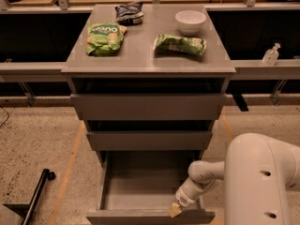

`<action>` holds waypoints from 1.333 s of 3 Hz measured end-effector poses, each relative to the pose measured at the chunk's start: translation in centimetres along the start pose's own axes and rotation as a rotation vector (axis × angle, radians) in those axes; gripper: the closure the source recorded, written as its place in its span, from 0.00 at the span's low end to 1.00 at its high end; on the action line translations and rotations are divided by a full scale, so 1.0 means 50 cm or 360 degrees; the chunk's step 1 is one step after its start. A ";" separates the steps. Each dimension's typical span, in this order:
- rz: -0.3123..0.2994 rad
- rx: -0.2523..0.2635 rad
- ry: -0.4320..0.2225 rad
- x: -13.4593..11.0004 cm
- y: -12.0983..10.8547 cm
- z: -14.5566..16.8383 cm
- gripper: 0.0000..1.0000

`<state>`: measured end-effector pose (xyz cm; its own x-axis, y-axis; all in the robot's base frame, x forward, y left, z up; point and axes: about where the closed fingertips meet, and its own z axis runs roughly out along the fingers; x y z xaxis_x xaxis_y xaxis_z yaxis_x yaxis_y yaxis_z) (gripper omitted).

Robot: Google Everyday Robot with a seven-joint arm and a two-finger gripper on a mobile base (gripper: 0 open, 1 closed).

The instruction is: Close bottom drawer

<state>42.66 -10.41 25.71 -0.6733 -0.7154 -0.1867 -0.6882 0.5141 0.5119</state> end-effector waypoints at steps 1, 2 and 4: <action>0.0005 -0.0001 -0.0033 0.019 0.009 0.000 1.00; 0.0051 -0.0020 -0.0053 0.056 0.003 0.013 1.00; 0.0176 -0.0088 -0.0066 0.094 -0.091 0.094 1.00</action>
Offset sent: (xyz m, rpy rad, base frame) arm -0.0359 -0.0338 -0.0244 0.0314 0.0268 -0.0836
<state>41.37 -13.88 18.56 -0.7556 -0.6351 -0.1605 -0.5940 0.5609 0.5767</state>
